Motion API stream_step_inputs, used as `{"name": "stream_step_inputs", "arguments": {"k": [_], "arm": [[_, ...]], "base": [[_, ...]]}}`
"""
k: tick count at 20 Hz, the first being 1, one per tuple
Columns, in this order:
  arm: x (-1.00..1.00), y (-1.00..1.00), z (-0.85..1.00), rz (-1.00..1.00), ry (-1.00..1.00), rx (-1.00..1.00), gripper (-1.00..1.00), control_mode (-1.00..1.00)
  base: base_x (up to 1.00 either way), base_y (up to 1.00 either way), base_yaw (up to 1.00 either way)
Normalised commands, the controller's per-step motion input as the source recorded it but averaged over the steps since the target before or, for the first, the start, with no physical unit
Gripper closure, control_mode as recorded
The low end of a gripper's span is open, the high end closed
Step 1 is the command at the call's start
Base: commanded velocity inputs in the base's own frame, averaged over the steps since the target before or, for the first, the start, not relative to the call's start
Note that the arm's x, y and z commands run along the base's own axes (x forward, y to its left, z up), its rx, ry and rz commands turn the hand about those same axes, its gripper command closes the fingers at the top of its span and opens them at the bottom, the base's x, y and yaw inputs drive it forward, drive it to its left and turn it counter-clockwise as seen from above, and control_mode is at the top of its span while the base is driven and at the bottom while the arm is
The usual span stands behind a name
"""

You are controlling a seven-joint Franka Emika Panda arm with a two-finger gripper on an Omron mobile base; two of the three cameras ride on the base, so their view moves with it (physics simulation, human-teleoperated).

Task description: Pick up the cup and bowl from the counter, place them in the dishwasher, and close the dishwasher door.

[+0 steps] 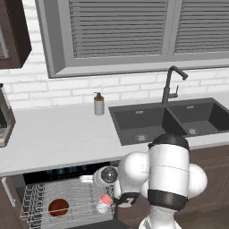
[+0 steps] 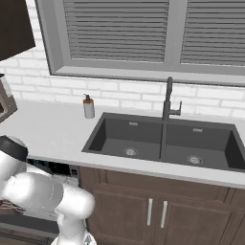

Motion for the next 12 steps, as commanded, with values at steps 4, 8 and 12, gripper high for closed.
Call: {"name": "stream_step_inputs", "arguments": {"k": [4, 8, 12], "arm": [[-1.00, 0.34, 0.57, 0.00, 0.11, 0.05, -1.00, -1.00], [-1.00, 0.26, 0.33, 0.00, 0.25, 0.02, -1.00, -1.00], [-0.62, 0.04, 0.10, -0.07, 0.41, 0.01, -1.00, -1.00]], "base": [[0.00, 0.00, 0.00], [0.00, 0.00, 0.00], [0.00, 0.00, 0.00]]}}
